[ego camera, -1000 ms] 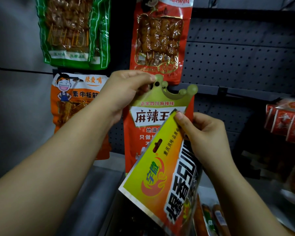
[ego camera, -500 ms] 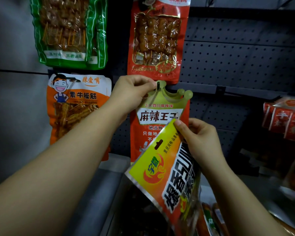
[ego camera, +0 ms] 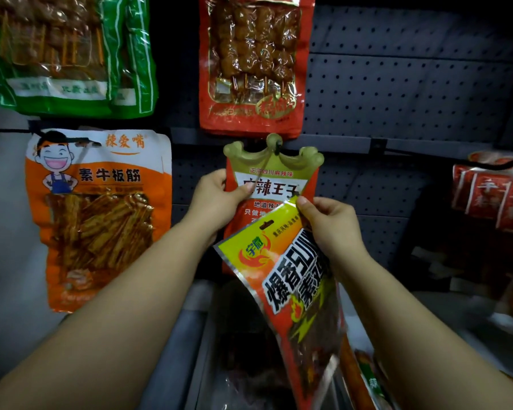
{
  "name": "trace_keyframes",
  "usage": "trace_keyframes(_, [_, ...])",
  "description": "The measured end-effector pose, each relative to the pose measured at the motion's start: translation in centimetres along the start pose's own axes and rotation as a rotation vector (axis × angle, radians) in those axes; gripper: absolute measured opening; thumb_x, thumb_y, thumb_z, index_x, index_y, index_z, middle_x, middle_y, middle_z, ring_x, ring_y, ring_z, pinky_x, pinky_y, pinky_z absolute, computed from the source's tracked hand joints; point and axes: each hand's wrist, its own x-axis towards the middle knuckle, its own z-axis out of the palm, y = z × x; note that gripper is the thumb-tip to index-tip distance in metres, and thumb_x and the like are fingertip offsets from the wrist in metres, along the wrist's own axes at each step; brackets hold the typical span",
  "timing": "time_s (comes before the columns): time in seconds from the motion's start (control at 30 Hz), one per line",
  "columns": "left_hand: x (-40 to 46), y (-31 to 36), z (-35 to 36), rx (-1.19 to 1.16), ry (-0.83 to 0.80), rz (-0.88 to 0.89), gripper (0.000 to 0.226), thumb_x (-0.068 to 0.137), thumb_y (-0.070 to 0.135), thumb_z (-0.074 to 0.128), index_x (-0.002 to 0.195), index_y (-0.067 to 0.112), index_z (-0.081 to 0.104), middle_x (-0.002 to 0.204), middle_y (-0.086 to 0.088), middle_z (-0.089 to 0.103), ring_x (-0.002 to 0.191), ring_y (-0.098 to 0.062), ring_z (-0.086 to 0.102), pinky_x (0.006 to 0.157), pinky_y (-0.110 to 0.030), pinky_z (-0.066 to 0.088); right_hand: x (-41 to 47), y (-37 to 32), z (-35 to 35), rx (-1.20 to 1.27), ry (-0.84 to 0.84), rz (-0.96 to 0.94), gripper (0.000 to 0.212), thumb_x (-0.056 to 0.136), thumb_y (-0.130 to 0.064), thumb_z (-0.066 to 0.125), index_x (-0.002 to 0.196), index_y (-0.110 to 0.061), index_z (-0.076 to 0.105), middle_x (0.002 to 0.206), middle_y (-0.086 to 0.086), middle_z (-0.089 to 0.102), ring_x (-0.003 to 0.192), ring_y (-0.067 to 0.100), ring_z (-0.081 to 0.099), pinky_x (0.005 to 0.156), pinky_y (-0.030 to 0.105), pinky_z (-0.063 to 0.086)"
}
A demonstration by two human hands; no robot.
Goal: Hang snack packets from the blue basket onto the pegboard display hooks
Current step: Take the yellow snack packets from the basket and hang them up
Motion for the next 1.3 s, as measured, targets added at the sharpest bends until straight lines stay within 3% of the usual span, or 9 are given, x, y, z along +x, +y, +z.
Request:
trace_keyframes(0.43, [3.3,-1.6,0.9,-0.014,0.048,-0.045,0.011,0.081,0.016,0.072,0.091,0.016,0.068,0.087,-0.004,0.07,0.072,-0.011,0.066,0.065,-0.024,0.055,2.2,0.8,0.5,-0.137,0.072,-0.037,0.026,0.091,-0.035,0.062,0.101,-0.013,0.072,0.087,0.002,0.075,0.082,0.019,0.072,0.079,0.039,0.059])
trace_keyframes(0.5, [3.2,-1.7,0.7,0.003,0.054,-0.036,0.013,0.08,0.016,0.073,0.092,0.018,0.066,0.092,-0.006,0.071,0.074,-0.013,0.067,0.065,-0.025,0.055,1.9,1.4,0.2,-0.117,0.105,-0.031,0.028,0.09,-0.035,0.063,0.105,-0.013,0.071,0.09,0.003,0.074,0.082,0.018,0.072,0.081,0.04,0.058])
trace_keyframes(0.6, [2.6,-1.7,0.5,0.09,0.094,0.014,0.038,0.076,0.019,0.077,0.106,0.018,0.053,0.114,-0.011,0.061,0.095,-0.023,0.064,0.08,-0.036,0.055,1.4,2.1,-0.5,-0.107,0.169,-0.038,0.018,0.09,-0.034,0.063,0.088,-0.019,0.072,0.084,0.001,0.075,0.079,0.017,0.071,0.079,0.04,0.058])
trace_keyframes(0.67, [1.6,-1.5,0.2,0.169,0.164,0.124,0.051,0.074,0.023,0.079,0.111,0.02,0.045,0.119,-0.007,0.051,0.096,-0.017,0.059,0.078,-0.028,0.052,0.9,2.3,-1.0,-0.098,0.218,-0.053,0.024,0.09,-0.036,0.062,0.074,-0.021,0.07,0.074,-0.003,0.073,0.072,0.013,0.07,0.068,0.034,0.056])
trace_keyframes(0.73, [0.0,-0.8,0.1,0.197,0.223,0.228,0.045,0.075,0.026,0.077,0.104,0.026,0.042,0.109,0.002,0.048,0.084,-0.005,0.053,0.066,-0.011,0.044,0.3,2.1,-1.7,-0.083,0.283,-0.092,0.028,0.09,-0.038,0.062,0.068,-0.022,0.066,0.066,-0.007,0.069,0.062,0.005,0.064,0.059,0.023,0.049])
trace_keyframes(0.9, [-5.1,1.6,1.6,-0.06,-0.076,0.17,0.01,0.082,0.023,0.07,0.08,0.026,0.06,0.069,0.016,0.064,0.063,0.008,0.058,0.058,-0.007,0.043,-1.7,0.3,-3.9,-0.104,0.443,-0.285,0.024,0.095,-0.029,0.055,0.071,-0.028,0.057,0.066,-0.012,0.06,0.063,-0.001,0.055,0.059,0.02,0.041])
trace_keyframes(1.07, [-8.1,4.5,3.9,-0.003,-0.177,0.181,0.022,0.079,0.018,0.073,0.093,0.03,0.063,0.092,0.011,0.067,0.076,0.008,0.064,0.062,-0.011,0.051,-5.1,-1.7,-6.6,-0.001,0.476,-0.411,0.022,0.097,-0.023,0.052,0.076,-0.031,0.056,0.068,-0.012,0.056,0.059,-0.007,0.051,0.055,0.007,0.038])
trace_keyframes(1.17, [-9.2,6.2,4.7,0.026,-0.171,0.189,0.015,0.077,0.016,0.075,0.083,0.029,0.068,0.082,0.01,0.071,0.076,0.001,0.067,0.067,-0.017,0.055,-7.3,-2.5,-8.8,0.027,0.406,-0.49,0.017,0.096,-0.021,0.053,0.081,-0.029,0.056,0.069,-0.01,0.057,0.061,-0.005,0.052,0.058,0.009,0.04])
trace_keyframes(1.3, [-10.4,8.2,6.2,-0.026,-0.196,0.252,0.014,0.072,0.017,0.077,0.078,0.027,0.069,0.069,0.016,0.07,0.064,0.004,0.064,0.055,-0.01,0.047,-9.0,-3.3,-12.3,0.053,0.306,-0.556,0.013,0.089,-0.023,0.065,0.081,-0.024,0.055,0.066,-0.013,0.061,0.06,-0.006,0.055,0.058,0.009,0.042])
